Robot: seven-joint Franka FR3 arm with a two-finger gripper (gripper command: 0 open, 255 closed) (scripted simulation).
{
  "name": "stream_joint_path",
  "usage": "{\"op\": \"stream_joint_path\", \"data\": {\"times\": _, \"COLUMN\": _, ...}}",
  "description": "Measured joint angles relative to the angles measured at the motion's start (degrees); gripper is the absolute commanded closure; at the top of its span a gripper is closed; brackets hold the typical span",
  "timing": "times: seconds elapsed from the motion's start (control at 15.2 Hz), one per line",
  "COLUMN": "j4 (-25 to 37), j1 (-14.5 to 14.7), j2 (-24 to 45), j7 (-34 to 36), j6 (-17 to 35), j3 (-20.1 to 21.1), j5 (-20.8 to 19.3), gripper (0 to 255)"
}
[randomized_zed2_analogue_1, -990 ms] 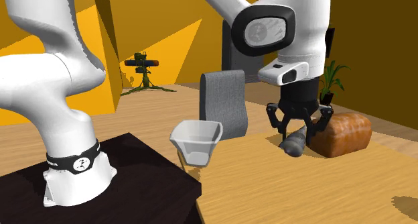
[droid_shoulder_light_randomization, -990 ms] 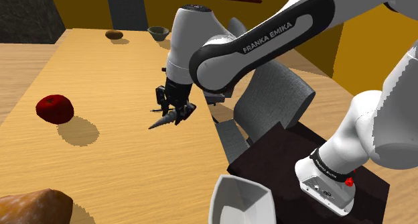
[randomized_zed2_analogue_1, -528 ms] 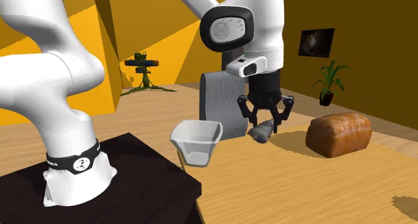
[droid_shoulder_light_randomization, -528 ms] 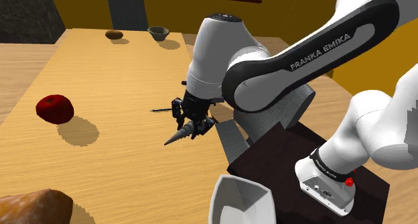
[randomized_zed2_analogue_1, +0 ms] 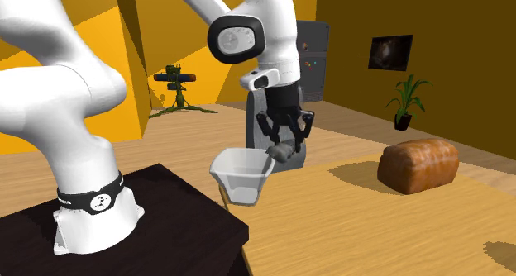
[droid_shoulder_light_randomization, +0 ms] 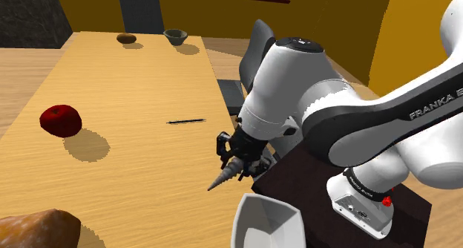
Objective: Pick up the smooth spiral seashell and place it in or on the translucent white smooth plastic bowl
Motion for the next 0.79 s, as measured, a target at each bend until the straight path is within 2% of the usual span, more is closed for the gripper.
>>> {"op": "stream_joint_path", "data": {"times": 0.46, "j4": -8.76, "j1": 7.05, "j2": -11.07, "j7": 6.34, "j6": -1.37, "j3": 4.76, "j5": 5.95, "gripper": 255}}
{"op": "stream_joint_path", "data": {"times": 0.79, "j4": -13.60, "j1": 13.17, "j2": -17.94, "j7": 12.03, "j6": -2.74, "j3": 8.76, "j5": 10.42, "gripper": 255}}
